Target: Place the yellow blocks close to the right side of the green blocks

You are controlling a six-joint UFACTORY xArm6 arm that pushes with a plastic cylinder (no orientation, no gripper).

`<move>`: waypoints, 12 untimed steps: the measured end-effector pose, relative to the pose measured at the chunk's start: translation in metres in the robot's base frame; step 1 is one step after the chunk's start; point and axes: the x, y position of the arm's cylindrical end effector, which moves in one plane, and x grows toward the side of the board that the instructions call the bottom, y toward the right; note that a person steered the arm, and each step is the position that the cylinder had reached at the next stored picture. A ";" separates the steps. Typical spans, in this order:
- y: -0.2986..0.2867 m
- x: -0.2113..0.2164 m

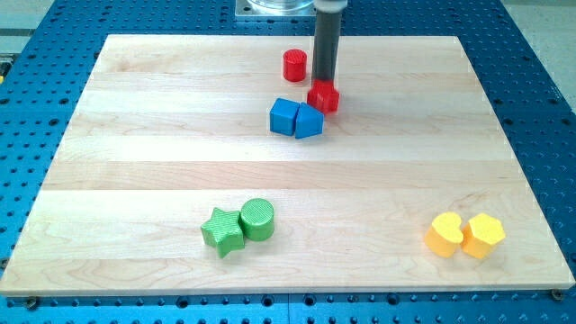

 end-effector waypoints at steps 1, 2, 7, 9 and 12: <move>0.002 -0.034; 0.007 -0.108; 0.152 0.049; 0.233 0.227; 0.118 0.232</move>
